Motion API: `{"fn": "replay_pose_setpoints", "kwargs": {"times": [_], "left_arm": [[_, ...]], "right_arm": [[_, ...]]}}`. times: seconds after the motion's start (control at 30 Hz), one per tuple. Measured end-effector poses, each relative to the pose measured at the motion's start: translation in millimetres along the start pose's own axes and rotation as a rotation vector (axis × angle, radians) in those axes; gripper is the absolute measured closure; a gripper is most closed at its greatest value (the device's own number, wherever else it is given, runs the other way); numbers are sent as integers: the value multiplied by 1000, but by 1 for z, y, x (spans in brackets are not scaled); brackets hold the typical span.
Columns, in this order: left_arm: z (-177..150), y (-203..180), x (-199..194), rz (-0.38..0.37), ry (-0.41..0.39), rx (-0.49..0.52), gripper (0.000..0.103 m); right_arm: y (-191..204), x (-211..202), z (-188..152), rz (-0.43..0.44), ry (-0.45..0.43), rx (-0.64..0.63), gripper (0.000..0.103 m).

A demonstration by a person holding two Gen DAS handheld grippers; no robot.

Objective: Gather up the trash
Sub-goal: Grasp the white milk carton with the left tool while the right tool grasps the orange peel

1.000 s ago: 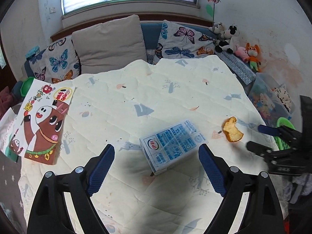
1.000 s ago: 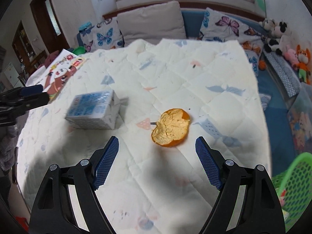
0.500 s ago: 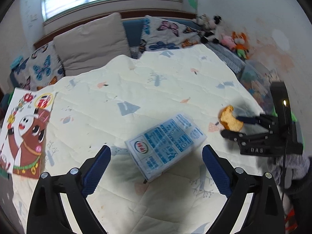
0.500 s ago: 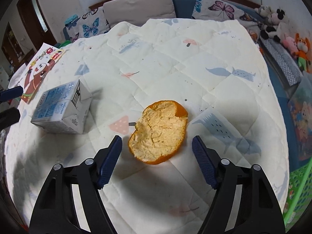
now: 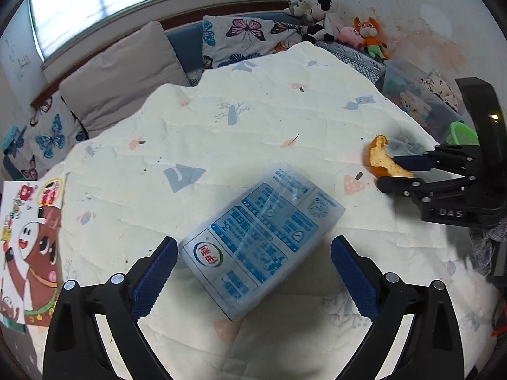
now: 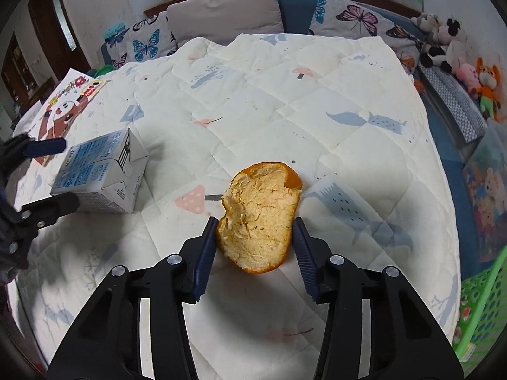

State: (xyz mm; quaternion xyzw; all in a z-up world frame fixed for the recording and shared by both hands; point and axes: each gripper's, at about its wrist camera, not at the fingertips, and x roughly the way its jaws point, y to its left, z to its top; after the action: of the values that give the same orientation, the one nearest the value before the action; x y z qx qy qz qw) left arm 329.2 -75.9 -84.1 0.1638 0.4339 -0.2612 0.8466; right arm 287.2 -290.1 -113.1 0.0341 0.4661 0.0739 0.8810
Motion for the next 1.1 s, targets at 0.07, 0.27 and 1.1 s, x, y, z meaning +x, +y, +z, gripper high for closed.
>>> {"fn": "replay_pose_setpoints", "kwargs": {"times": [0.07, 0.27, 1.1], "left_arm": [[1, 7, 5, -5, -2, -20, 8], [5, 15, 12, -77, -19, -44, 7], [-8, -11, 18, -123, -4, 21, 27]], "right_arm": [[0, -2, -1, 7, 1, 6, 56], [3, -9, -4, 22, 3, 6, 56], [8, -32, -22, 47, -13, 5, 61]]}}
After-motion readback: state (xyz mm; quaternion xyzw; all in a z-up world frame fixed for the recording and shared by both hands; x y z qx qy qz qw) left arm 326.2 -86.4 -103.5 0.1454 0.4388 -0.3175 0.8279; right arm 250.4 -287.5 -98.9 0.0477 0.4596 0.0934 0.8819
